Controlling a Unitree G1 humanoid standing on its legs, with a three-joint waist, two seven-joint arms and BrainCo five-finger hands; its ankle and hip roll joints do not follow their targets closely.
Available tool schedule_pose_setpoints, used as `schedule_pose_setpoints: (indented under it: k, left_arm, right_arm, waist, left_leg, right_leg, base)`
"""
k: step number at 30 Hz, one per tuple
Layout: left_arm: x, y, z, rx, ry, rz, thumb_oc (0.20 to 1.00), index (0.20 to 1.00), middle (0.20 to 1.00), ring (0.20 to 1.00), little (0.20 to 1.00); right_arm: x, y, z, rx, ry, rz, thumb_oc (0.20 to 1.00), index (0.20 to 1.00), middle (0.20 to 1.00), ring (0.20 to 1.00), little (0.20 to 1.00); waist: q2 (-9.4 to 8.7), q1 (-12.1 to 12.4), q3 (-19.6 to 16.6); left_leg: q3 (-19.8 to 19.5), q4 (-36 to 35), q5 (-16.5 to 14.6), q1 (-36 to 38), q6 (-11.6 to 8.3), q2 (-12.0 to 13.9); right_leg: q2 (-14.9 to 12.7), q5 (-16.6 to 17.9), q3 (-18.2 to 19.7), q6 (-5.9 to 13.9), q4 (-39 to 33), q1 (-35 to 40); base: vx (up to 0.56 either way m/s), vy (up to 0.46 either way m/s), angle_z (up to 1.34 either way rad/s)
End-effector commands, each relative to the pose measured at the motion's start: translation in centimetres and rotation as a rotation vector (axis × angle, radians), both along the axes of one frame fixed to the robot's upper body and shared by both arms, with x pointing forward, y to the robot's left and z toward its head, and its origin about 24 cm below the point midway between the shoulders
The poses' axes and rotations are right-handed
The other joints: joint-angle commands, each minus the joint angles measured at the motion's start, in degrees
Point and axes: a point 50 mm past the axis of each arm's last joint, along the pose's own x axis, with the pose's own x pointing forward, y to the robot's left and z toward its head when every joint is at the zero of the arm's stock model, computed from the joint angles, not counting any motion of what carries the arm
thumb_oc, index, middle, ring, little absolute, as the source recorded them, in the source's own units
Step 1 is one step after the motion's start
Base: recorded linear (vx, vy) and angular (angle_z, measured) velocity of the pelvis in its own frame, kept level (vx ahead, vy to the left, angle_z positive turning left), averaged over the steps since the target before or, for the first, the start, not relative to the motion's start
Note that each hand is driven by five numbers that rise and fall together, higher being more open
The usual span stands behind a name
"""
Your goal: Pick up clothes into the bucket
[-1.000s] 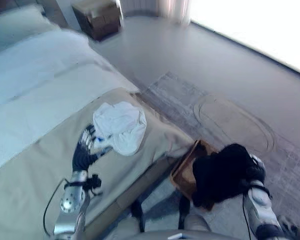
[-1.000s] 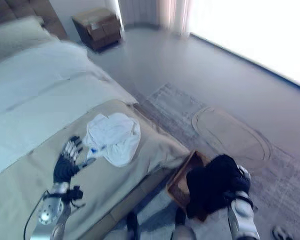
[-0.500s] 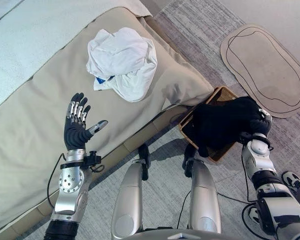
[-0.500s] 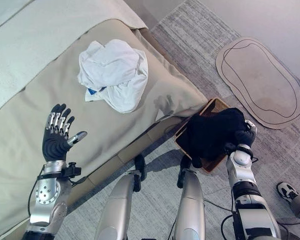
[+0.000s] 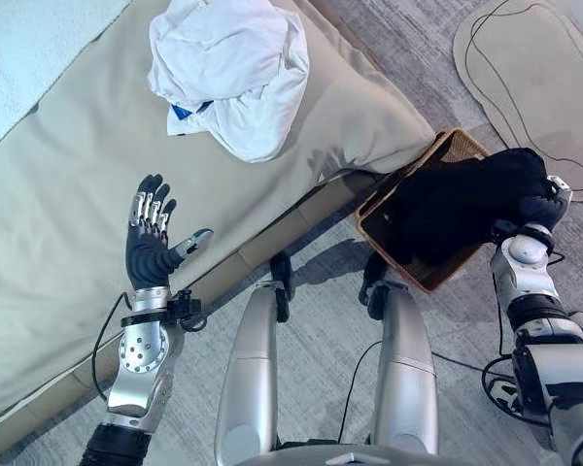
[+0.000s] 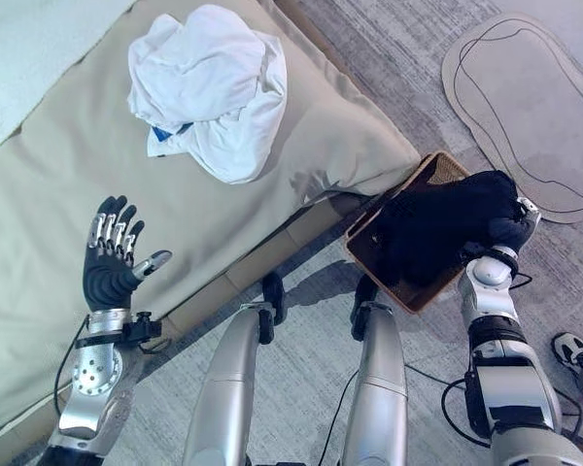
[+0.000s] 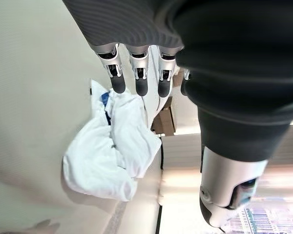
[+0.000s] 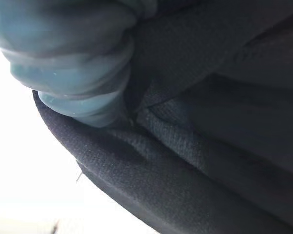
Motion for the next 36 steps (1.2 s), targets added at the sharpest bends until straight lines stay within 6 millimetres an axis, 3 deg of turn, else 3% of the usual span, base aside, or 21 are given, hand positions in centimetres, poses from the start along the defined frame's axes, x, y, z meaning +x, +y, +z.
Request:
schedule_pose_setpoints:
  k: [1, 8, 18, 19, 20, 28, 34, 35, 36]
  left_arm:
    - [-1.3, -0.7, 1.8, -0.01, -0.129, -0.007, 1.0, 1.0, 1.0, 1.0, 1.0]
    - [-1.5, -1.0, 2.7, -0.009, -0.18, -0.005, 1.0, 1.0, 1.0, 1.0, 1.0]
    - [-1.4, -1.1, 3.3, -0.01, -0.204, -0.002, 1.0, 1.0, 1.0, 1.0, 1.0]
    - [-1.4, -1.1, 3.3, -0.011, -0.206, 0.0, 1.0, 1.0, 1.0, 1.0, 1.0]
    - [-1.3, -1.1, 3.4, -0.011, -0.209, 0.002, 1.0, 1.0, 1.0, 1.0, 1.0]
    - [-1.1, -0.9, 3.5, -0.012, -0.217, 0.013, 1.0, 1.0, 1.0, 1.0, 1.0]
    - [-0.7, -0.7, 3.7, 0.056, -0.237, 0.058, 1.0, 1.0, 1.0, 1.0, 1.0]
    - [-0.5, -0.6, 3.6, 0.057, -0.232, 0.061, 1.0, 1.0, 1.0, 1.0, 1.0]
    - [-0.4, -0.6, 3.5, 0.062, -0.229, 0.067, 1.0, 1.0, 1.0, 1.0, 1.0]
  right_arm:
    - [-1.0, -2.3, 1.1, -0.07, -0.001, -0.092, 0.2, 0.2, 0.2, 0.2, 0.2]
    - [-0.4, -1.0, -1.3, -0.13, 0.184, -0.025, 0.2, 0.2, 0.2, 0.2, 0.2]
    - [0.2, -0.8, -0.9, -0.132, 0.213, -0.043, 0.216, 0.216, 0.216, 0.216, 0.216]
    - [0.2, -0.8, -0.8, -0.126, 0.205, -0.052, 0.846, 0.846, 0.846, 0.846, 0.846]
    - [0.2, -0.9, -0.7, -0.121, 0.196, -0.066, 1.0, 1.0, 1.0, 1.0, 1.0]
    - [-0.4, -1.6, -1.0, -0.09, 0.196, -0.116, 1.0, 1.0, 1.0, 1.0, 1.0]
    - [-0.7, -0.9, -2.1, 0.023, 0.12, -0.107, 1.0, 1.0, 1.0, 1.0, 1.0]
    - [-0.7, -0.7, -2.2, 0.045, 0.099, -0.101, 1.0, 1.0, 1.0, 1.0, 1.0]
    - [-0.6, -0.3, -2.3, 0.06, 0.073, -0.087, 1.0, 1.0, 1.0, 1.0, 1.0]
  waist:
    - [2.48, 0.0, -3.3]
    - [2.72, 0.4, -3.1]
    - [3.22, 1.0, -3.9]
    - [3.19, 1.0, -4.1]
    - [3.16, 1.0, -4.3]
    - [2.56, 0.9, -5.6]
    - [2.01, 0.3, -6.0]
    - [1.83, 0.1, -5.7]
    - [1.56, 0.0, -5.9]
  left_leg:
    - [-1.6, 5.2, -3.1, -4.4, 0.23, 0.8]
    - [-1.7, 7.9, -3.5, -8.4, 0.51, 0.2]
    - [-1.6, 9.0, -3.5, -11.2, 0.77, -0.1]
    - [-1.6, 8.9, -3.5, -11.1, 0.83, -0.2]
    - [-1.5, 8.7, -3.5, -11.1, 0.89, -0.2]
    - [-1.5, 5.7, -2.9, -9.4, 1.05, -0.3]
    - [-1.1, -0.9, -1.3, -4.8, 1.02, -0.1]
    - [-0.5, -2.5, 0.7, -4.6, 1.41, -0.1]
    - [-0.8, -3.9, -0.3, -2.7, 0.95, -0.1]
  right_leg:
    - [-0.9, 1.9, 4.1, 4.08, -0.5, -0.6]
    - [-0.6, 1.3, 5.0, 3.62, 2.5, -4.8]
    - [-0.7, 0.9, 5.6, 3.46, 3.9, -7.9]
    - [-0.6, 0.9, 5.7, 3.48, 3.9, -8.0]
    - [-0.7, 1.0, 5.7, 3.52, 3.8, -8.0]
    - [-0.9, 2.0, 5.2, 3.97, 0.6, -6.4]
    - [-1.1, 4.2, 4.2, 5.07, -6.2, -2.0]
    - [-1.3, 6.3, 3.8, 4.85, -8.0, -1.7]
    - [-1.2, 5.5, 3.8, 5.59, -9.4, 0.2]
  base:
    - [0.0, 0.0, 0.0]
    - [0.0, -0.008, 0.04]
    - [0.0, -0.002, 0.01]
    - [0.0, 0.0, 0.0]
    - [0.0, 0.0, 0.0]
    - [0.0, 0.0, 0.0]
    - [-0.01, 0.015, 0.0]
    - [0.0, 0.037, -0.01]
    - [-0.07, 0.043, -0.02]
